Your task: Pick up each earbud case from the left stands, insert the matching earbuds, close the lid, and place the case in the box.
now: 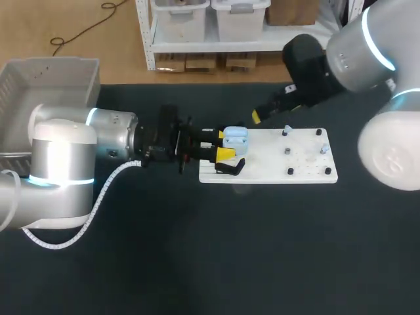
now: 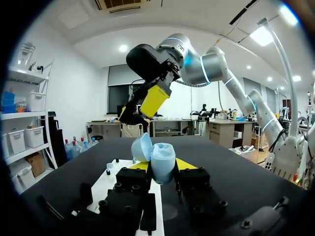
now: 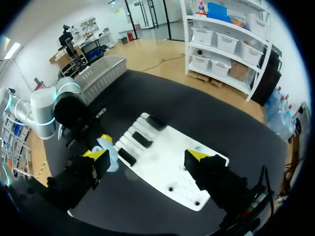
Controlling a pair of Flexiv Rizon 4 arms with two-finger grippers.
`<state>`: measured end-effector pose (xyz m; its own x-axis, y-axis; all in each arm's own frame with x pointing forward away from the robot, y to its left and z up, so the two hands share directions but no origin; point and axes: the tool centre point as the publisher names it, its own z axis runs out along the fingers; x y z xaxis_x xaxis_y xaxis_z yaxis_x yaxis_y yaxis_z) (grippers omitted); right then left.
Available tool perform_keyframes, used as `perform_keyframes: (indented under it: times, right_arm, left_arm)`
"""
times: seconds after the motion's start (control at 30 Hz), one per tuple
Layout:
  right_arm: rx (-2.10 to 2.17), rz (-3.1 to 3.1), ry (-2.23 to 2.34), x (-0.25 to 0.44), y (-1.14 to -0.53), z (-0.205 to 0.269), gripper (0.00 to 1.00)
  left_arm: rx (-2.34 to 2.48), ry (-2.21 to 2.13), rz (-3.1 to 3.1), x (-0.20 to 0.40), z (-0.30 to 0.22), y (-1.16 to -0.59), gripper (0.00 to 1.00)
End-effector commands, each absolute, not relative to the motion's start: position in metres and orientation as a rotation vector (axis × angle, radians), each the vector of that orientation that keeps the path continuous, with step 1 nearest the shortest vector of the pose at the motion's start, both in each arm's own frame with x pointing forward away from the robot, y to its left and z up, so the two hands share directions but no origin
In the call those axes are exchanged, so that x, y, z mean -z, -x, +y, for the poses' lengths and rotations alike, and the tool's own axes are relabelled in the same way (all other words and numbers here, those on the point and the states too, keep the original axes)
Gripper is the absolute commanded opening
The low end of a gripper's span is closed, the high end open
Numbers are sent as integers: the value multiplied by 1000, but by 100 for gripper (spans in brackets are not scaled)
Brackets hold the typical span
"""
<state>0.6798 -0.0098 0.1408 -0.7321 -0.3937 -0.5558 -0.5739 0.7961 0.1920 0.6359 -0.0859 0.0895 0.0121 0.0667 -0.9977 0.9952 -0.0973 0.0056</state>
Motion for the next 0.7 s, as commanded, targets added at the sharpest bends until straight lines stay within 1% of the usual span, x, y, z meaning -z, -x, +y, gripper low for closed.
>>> perform_keyframes:
  times: [0.03, 0.23, 0.7]
  right_arm:
    - [-376, 2488, 684, -154, -673, -37, 100]
    - [-271, 2532, 705, -153, -681, -71, 100]
    - [-3, 2704, 851, -111, -679, -114, 100]
  left_arm:
    - [1238, -1332, 1203, -89, -86, -635, 0]
    - [1202, -1341, 1152, -93, -87, -633, 0]
    - [1193, -1326, 1132, -94, -85, -631, 0]
